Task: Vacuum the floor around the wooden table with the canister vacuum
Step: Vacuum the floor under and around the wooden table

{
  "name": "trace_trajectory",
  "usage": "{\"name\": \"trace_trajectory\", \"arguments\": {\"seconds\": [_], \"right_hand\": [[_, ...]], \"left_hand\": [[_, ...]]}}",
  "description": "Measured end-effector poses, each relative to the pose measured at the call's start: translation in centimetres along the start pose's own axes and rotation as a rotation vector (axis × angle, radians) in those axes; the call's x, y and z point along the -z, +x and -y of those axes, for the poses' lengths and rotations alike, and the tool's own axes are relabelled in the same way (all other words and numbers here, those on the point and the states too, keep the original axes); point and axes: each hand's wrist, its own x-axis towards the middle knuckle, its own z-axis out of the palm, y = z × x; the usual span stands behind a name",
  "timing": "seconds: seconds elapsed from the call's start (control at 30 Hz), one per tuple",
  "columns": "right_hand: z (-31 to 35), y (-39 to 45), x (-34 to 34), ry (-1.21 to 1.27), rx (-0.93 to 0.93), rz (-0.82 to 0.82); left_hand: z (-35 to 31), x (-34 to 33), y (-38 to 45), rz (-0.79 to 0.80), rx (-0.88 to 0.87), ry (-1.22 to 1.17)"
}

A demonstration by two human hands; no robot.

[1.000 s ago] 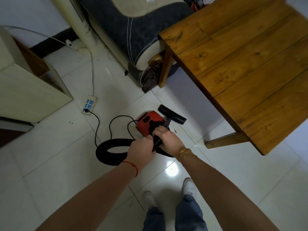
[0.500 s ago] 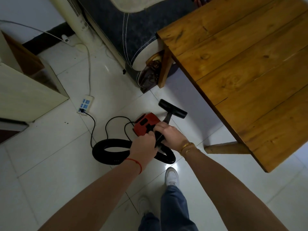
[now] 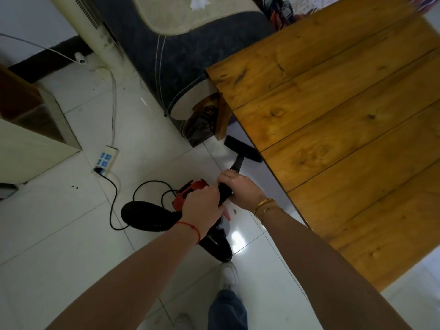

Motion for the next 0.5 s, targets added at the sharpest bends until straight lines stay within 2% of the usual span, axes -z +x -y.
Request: {"name": "trace_trajectory", "arguments": {"seconds": [0.3, 0.5], "right_hand": [[-0.4, -1.4, 0.4, 0.006, -0.07, 0.012], [2.6, -4.2, -1.1, 0.047, -0.198, 0.022]], "left_hand": [[-1.1, 1.3, -0.2, 0.038, -0.063, 0.028], [-0.1, 1.8, -3.1, 0.093, -0.216, 0.136]]}}
